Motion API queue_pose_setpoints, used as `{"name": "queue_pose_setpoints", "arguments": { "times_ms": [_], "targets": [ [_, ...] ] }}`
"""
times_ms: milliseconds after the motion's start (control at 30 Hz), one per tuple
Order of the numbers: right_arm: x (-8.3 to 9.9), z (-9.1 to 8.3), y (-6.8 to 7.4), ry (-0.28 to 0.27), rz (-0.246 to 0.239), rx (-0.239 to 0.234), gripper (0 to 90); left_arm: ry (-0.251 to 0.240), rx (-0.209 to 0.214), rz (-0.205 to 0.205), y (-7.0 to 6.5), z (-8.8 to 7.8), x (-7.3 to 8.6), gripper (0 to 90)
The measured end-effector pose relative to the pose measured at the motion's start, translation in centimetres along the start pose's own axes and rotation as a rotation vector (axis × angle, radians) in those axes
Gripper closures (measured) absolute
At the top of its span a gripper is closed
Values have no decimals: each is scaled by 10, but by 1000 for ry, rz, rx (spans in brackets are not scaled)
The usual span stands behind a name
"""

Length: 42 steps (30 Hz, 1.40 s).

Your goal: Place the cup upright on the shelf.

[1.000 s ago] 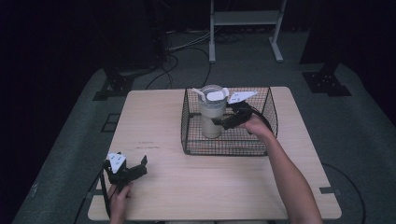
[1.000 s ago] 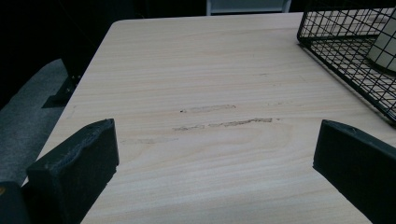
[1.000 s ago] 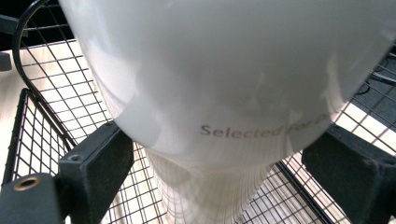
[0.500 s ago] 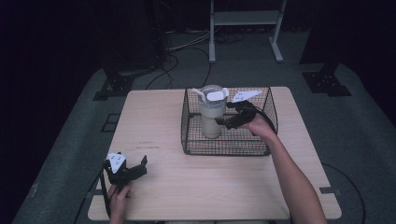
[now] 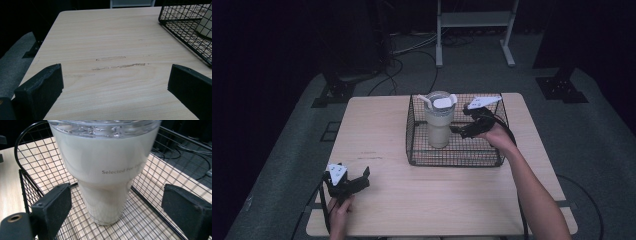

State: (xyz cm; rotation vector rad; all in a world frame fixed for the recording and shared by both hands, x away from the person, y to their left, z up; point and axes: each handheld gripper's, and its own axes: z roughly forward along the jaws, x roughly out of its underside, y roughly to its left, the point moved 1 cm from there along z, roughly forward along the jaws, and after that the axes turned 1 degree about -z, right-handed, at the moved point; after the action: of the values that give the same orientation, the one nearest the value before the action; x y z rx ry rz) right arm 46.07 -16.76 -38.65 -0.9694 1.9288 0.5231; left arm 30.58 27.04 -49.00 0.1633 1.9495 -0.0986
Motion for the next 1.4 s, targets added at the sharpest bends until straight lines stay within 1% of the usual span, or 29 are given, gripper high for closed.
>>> {"name": "queue_pose_setpoints", "arguments": {
  "times_ms": [167, 267, 333, 433, 500, 667, 767, 867, 1067, 1100, 1167, 1400],
  "targets": [
    [-1, -8, 1, 6, 6, 10, 87, 2, 1, 8, -1, -1, 0, 0],
    [-1, -11, 2, 6, 9, 12, 87, 5, -1, 5, 0, -1, 0, 0],
    [-2, -13, 3, -1, 7, 9, 87, 1, 0, 2, 0, 0, 0, 0],
    [-3, -18, 6, 6, -6, 12, 87, 5, 0, 6, 0, -1, 0, 0],
    [-3, -21, 7, 9, -6, 17, 87, 1, 0, 5, 0, 0, 0, 0],
    [-3, -30, 10, -7, -1, 9, 87, 5, -1, 6, 0, -1, 0, 0],
    [-4, -35, 12, -5, 0, 0, 87, 5, -1, 7, -1, 0, 0, 0],
    [-4, -37, 13, -6, -3, 1, 87, 5, -1, 9, 0, -1, 0, 0],
    [-5, -47, 18, -10, -17, -2, 87, 1, -2, 6, -1, 0, 0, 0],
    [-6, -50, 21, -11, -23, -7, 87, -1, -1, 7, -1, 0, 0, 0],
    [-6, -52, 23, -10, -32, -10, 87, 0, -2, 8, -1, 0, 0, 0],
    [-6, -57, 29, -14, -41, -19, 87, -1, -3, 9, -1, 0, 0, 0]
  ]
}}
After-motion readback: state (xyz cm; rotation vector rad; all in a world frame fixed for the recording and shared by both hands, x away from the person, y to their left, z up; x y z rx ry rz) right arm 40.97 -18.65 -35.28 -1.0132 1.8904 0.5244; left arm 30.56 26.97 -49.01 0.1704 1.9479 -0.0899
